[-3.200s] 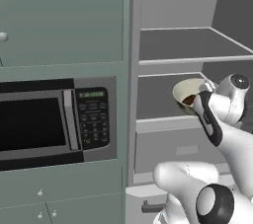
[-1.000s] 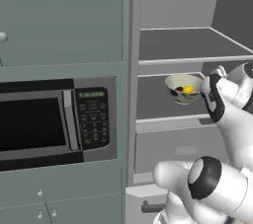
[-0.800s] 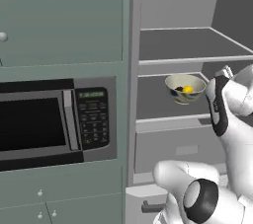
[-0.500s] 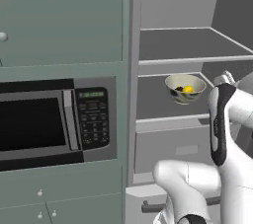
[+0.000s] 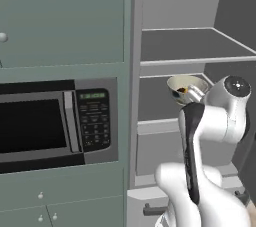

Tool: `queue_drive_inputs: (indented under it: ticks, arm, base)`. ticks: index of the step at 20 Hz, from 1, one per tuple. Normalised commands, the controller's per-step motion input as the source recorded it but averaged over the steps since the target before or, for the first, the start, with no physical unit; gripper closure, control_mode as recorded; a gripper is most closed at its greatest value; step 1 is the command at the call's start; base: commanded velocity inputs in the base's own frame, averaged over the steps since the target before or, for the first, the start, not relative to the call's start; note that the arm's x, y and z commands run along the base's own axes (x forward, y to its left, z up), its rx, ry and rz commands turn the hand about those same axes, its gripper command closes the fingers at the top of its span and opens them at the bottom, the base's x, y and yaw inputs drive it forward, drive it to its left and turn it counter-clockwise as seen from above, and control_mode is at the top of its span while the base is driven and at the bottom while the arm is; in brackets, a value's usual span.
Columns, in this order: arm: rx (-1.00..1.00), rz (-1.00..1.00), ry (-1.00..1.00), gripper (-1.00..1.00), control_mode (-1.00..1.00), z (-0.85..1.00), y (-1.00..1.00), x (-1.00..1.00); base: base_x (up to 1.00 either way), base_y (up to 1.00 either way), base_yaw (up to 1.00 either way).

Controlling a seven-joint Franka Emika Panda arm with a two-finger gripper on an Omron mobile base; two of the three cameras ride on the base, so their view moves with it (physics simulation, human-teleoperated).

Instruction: Place the bowl with the lemon and sweet potato on the second highest shelf of the fridge. Place the bowl with the steak and chicken drumstick on the top shelf of the fridge.

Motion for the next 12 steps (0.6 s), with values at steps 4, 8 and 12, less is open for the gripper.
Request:
queue_drive_inputs:
  ticks: [4,8,12]
  arm:
    - [-0.06,0.10,-0.01,-1.00,1.00,0.00,0.21,-0.16]
    - [0.00,0.00,0.00,-1.00,1.00,0.00,0.00,0.00]
    - [0.00,0.00,0.00,-1.00,1.00,0.00,0.00,0.00]
  base:
    - [-0.18,0.02,0.02]
    - [-0.99,0.20,0.26]
    - [-0.74,0.79,0.56]
